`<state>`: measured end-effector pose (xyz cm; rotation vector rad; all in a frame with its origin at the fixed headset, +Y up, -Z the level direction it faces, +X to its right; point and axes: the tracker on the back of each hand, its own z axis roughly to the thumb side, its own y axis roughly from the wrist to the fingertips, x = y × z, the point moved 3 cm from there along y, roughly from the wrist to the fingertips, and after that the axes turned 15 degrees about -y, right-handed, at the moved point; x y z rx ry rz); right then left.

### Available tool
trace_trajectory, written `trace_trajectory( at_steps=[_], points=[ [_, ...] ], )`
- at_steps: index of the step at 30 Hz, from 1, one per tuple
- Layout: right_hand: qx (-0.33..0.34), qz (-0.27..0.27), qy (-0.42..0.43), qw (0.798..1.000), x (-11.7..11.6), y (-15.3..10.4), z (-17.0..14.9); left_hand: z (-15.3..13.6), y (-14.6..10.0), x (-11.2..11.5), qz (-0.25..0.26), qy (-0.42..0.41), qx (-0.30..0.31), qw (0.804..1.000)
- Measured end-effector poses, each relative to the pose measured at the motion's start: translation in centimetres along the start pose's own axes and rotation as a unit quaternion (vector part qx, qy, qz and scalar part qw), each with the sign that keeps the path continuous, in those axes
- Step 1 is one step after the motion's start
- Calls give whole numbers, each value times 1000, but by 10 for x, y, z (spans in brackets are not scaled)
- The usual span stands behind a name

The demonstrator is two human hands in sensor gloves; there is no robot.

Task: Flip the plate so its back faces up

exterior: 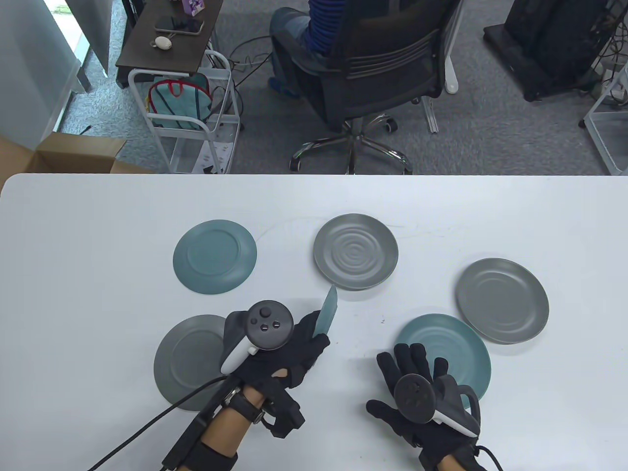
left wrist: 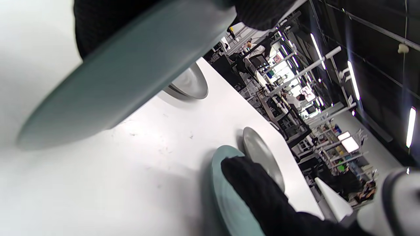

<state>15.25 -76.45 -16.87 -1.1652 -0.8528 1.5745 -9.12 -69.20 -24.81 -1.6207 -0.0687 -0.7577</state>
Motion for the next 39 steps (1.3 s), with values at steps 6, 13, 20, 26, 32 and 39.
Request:
trace_trajectory(
  at_steps=[6,13,20,26,32,39],
  points=[
    [1,2,-1,1000,0,1,1,-10,3,-21,31,-32,-36,998],
    [2,-2,0,1000,0,0,1,-42,12,-36,46,-58,-94,993],
    [1,-3,-1,1000,0,0,0,-71,18,-39,51,-40,-148,987],
    [0,-5,-1,1000,1,0,-1,-91,23,-39,61,-24,-182,981],
    [1,-3,-1,1000,0,0,0,-104,26,-36,70,22,-206,976],
    [-1,-3,-2,1000,0,0,-1,-107,31,-29,67,70,-223,970]
  ],
)
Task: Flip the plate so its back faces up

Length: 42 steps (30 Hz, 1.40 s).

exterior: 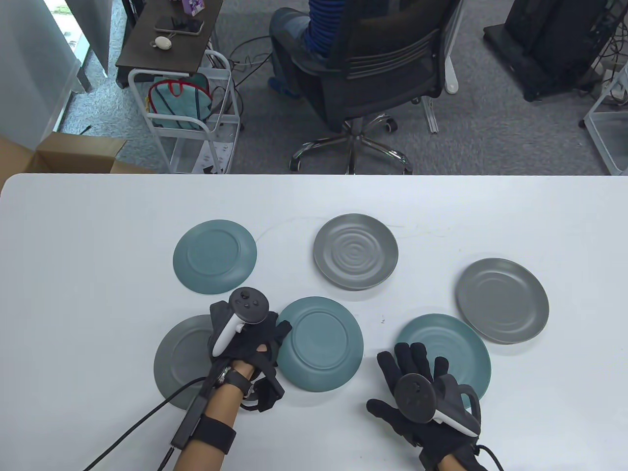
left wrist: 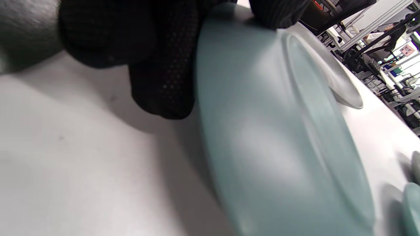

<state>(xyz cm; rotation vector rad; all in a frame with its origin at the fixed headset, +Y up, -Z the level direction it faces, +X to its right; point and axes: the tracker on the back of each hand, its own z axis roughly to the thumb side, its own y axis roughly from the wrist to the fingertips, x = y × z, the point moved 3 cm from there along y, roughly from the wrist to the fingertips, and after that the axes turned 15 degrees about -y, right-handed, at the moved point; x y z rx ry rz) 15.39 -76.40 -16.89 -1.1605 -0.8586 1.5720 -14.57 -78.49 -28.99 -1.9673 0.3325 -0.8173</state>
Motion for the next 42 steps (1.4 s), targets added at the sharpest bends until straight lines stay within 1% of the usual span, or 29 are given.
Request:
trace_trajectory(
  at_steps=[7,14,18,22,25,30,33,35,37,42],
  points=[
    [0,0,0,1000,0,0,0,6,2,2,10,65,-12,998],
    [1,-1,-1,1000,0,0,1,10,4,4,18,107,-29,994],
    [1,-2,-1,1000,0,0,1,11,5,6,29,149,-38,988],
    [2,-1,-2,1000,0,0,1,14,4,7,52,202,-38,977],
    [2,0,-4,1000,0,0,1,17,1,6,57,209,-32,976],
    [1,1,-5,1000,0,0,2,21,-10,1,72,243,-5,967],
    [-1,0,-6,1000,0,-1,1,24,-23,-1,83,275,26,957],
    [-2,-1,-4,1000,0,-1,0,23,-33,-4,99,307,41,946],
    [-5,-3,-5,1000,1,-1,0,20,-42,-7,109,324,52,938],
    [-8,-1,-7,1000,1,-1,-1,-1,-64,-14,117,335,77,932]
  ],
)
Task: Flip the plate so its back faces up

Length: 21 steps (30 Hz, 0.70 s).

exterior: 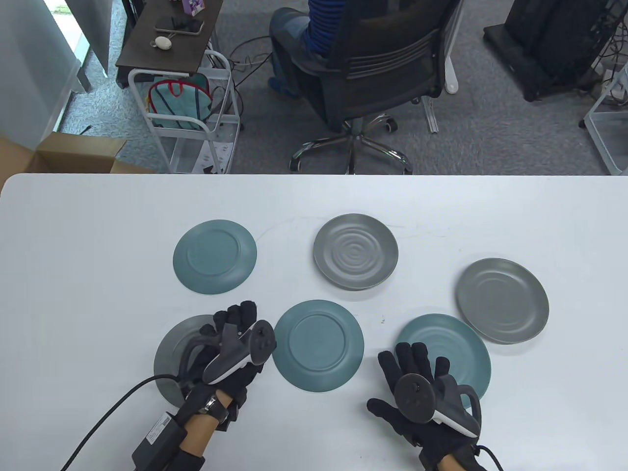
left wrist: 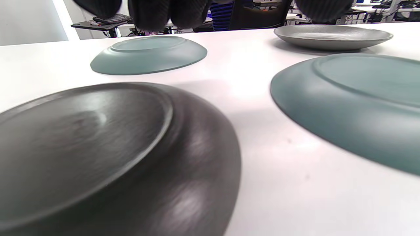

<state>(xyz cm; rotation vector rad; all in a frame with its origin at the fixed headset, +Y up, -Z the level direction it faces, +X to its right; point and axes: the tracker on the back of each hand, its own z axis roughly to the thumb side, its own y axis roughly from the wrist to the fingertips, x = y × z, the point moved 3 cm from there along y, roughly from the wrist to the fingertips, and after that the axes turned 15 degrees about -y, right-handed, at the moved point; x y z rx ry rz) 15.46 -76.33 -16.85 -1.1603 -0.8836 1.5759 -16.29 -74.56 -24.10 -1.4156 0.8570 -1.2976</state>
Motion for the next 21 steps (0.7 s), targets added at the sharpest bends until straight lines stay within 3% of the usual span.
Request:
trace_trajectory(
  at_steps=[11,21],
  points=[
    [-7,5,-4,1000,-1,1,0,-50,-42,25,-26,27,1,999],
    [-15,20,-27,999,-5,7,3,-71,-49,32,-21,15,3,1000]
  ],
)
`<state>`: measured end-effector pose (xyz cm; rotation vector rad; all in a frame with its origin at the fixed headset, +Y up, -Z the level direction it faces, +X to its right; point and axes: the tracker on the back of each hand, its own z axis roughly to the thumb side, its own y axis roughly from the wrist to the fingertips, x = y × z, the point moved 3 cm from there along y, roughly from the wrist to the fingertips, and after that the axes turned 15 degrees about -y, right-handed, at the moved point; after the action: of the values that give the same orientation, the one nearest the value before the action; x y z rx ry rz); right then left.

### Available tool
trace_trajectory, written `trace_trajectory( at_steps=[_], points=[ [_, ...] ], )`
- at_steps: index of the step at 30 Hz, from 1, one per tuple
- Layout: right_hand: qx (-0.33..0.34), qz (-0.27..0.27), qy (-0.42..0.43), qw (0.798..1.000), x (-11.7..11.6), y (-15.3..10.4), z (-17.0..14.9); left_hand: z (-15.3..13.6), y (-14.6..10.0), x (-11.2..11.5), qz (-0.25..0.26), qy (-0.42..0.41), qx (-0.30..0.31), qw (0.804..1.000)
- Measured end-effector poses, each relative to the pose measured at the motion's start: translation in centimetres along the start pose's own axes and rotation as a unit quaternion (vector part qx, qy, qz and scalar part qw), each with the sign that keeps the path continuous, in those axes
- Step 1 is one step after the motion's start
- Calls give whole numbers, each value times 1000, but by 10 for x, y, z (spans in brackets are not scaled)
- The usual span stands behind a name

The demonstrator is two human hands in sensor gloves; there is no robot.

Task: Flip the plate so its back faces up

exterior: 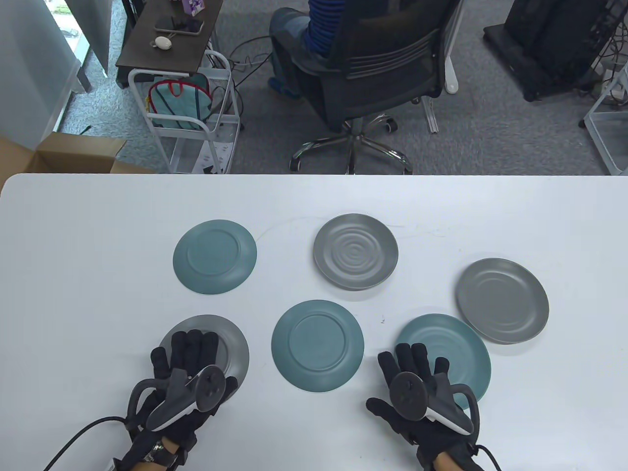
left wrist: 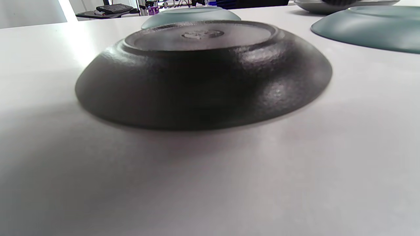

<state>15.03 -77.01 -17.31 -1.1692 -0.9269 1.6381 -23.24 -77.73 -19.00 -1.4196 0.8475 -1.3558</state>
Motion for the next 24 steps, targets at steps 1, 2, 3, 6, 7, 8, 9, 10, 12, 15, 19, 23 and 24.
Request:
trace_trajectory(
  at_steps=[1,2,3,6,7,8,9,10,12,15,19,23,24],
  points=[
    [-2,3,-5,1000,0,2,1,0,0,0,-2,3,0,1000],
    [-3,3,-7,1000,1,3,2,0,0,0,-2,3,0,1000],
    [-3,1,-14,1000,3,4,3,0,0,0,-2,3,4,1000],
    [-6,-3,-25,1000,9,8,5,0,-1,-2,-3,2,8,1000],
    [-8,-3,-25,1000,12,10,5,-1,-1,-4,-5,-5,11,1000],
    [-9,-4,-27,1000,15,13,5,-1,-1,-5,-4,-9,12,1000],
    [-11,-2,-30,999,18,15,5,-2,-1,-7,-1,-9,12,1000],
    [-15,-3,-34,999,23,18,6,-4,-1,-8,2,-8,12,1000],
    [-20,-11,-35,999,33,23,6,-5,-1,-9,3,-8,11,1000],
    [-30,-25,-34,999,52,35,7,-6,-2,-10,3,-12,12,1000],
    [-50,-48,-34,997,80,56,11,-6,-2,-10,3,-10,13,1000],
    [-57,-52,-16,997,100,86,19,-6,-2,-9,-2,-12,15,1000],
    [-59,-50,-15,997,102,90,20,-6,-2,-9,-2,-12,15,1000]
  ],
)
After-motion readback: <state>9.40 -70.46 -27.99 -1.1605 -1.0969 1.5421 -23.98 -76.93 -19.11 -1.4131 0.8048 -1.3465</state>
